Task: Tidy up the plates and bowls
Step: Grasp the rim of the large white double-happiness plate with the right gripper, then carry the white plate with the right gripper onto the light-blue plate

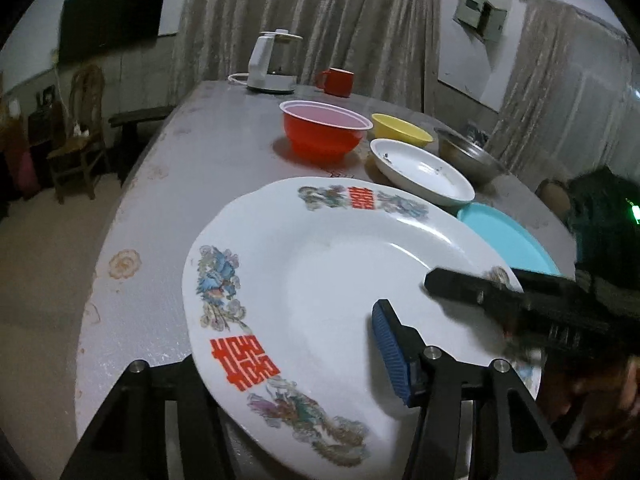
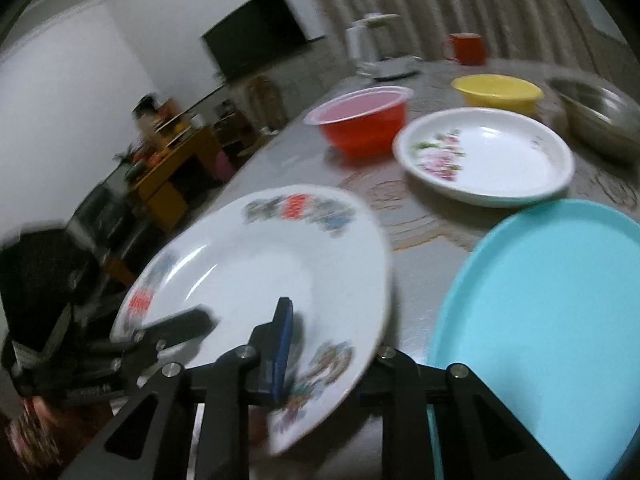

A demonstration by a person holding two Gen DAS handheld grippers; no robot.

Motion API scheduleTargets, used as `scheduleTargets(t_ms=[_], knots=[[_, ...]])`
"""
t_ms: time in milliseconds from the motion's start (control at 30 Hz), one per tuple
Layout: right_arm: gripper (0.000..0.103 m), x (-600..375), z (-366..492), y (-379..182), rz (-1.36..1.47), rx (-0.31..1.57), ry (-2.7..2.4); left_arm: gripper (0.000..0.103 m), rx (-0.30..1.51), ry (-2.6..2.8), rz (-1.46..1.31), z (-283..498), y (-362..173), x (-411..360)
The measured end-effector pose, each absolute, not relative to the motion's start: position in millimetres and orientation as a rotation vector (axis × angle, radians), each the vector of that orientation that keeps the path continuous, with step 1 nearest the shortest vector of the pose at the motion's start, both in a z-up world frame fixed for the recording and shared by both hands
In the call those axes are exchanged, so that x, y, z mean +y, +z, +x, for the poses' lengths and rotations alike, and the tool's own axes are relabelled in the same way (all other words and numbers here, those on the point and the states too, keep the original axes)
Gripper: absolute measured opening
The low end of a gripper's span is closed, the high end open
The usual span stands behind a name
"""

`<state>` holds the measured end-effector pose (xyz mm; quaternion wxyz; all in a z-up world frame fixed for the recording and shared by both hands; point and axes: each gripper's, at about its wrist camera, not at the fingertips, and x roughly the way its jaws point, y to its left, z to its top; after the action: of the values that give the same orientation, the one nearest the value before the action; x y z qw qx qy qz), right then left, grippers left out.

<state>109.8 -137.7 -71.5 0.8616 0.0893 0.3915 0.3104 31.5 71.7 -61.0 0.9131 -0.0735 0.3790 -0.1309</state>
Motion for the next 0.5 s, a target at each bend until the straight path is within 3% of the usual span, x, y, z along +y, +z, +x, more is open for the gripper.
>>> scheduleTargets(t_ms=[500], knots=[[0.026,-152,91,-60,0.162,0.784,0.597,0.057,0.732,-0.304,-0.099,19,-48,47]])
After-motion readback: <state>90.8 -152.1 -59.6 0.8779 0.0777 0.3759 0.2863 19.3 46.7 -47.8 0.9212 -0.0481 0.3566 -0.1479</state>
